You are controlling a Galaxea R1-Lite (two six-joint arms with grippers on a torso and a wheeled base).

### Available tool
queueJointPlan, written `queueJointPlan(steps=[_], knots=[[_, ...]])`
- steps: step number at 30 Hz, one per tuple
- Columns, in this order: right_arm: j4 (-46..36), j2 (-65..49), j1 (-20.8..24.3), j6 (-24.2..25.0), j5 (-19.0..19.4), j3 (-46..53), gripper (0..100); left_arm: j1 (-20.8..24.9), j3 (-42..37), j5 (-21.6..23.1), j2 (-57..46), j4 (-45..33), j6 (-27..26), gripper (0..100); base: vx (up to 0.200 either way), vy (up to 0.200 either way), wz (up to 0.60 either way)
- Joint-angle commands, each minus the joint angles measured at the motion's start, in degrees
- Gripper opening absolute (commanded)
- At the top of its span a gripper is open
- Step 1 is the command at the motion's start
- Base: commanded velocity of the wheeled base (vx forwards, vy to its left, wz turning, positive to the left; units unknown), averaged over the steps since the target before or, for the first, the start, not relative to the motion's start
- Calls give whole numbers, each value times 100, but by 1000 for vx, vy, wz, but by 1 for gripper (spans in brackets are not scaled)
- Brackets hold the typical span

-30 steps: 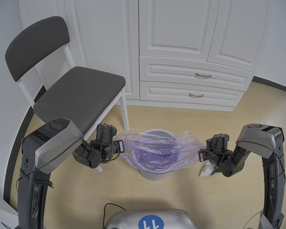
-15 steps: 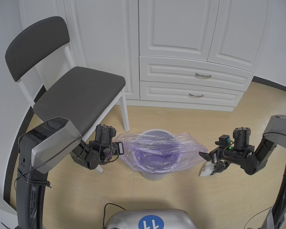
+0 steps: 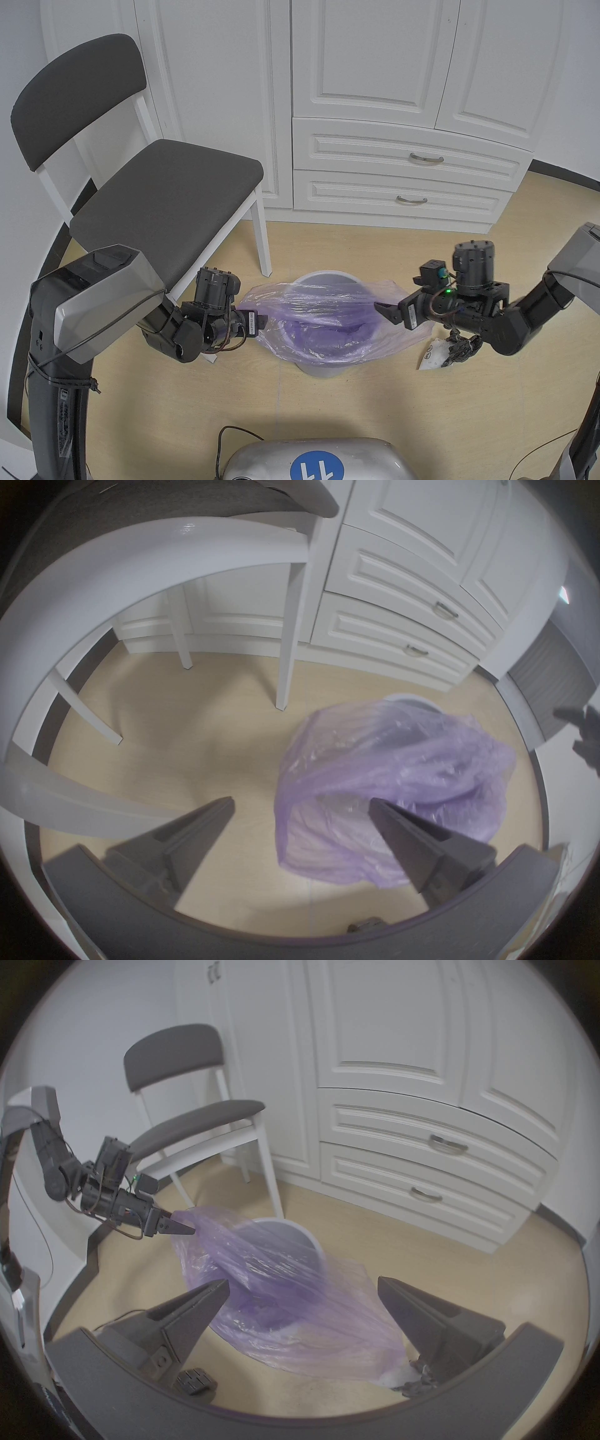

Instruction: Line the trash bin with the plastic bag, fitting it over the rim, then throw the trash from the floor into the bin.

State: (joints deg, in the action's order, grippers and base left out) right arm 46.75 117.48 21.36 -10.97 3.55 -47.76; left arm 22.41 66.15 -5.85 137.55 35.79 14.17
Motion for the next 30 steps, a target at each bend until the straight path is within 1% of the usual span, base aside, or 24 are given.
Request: queueJointPlan(steps=[1, 2, 3, 4, 5, 6, 8, 11, 15, 20, 30], knots=[[-2082, 926, 773, -1056, -460, -2290, 100, -114, -954, 409, -527, 33, -1003, 100, 0, 0, 0], [-2293, 1066, 782, -1320, -460, -2589, 100, -114, -1007, 453, -571, 33, -1074, 100, 0, 0, 0], [-2320, 1084, 782, -1355, -460, -2633, 100, -114, -1016, 453, -571, 33, -1074, 100, 0, 0, 0], [-2733, 1286, 773, -1838, -469, -3090, 100, -105, -1060, 488, -597, 33, -1100, 100, 0, 0, 0], [-2733, 1286, 773, -1838, -469, -3090, 100, -105, -1060, 488, -597, 33, -1100, 100, 0, 0, 0], [-3269, 1453, 782, -2199, -469, -3503, 100, -96, -1086, 488, -624, 33, -1109, 100, 0, 0, 0], [-3761, 1638, 817, -2375, -469, -3916, 100, -105, -1095, 480, -633, 33, -1118, 100, 0, 0, 0], [-4244, 1875, 888, -2383, -469, -4400, 100, -122, -1095, 480, -659, 33, -1135, 100, 0, 0, 0], [-4701, 2033, 932, -2392, -469, -4716, 100, -122, -1148, 480, -738, 33, -1135, 100, 0, 0, 0], [-4763, 2235, 949, -2401, -469, -4848, 100, -122, -1148, 471, -738, 42, -1144, 100, 0, 0, 0], [-4763, 2982, 861, -2383, -469, -5771, 100, -122, -1121, 462, -694, 77, -1144, 100, 0, 0, 0]])
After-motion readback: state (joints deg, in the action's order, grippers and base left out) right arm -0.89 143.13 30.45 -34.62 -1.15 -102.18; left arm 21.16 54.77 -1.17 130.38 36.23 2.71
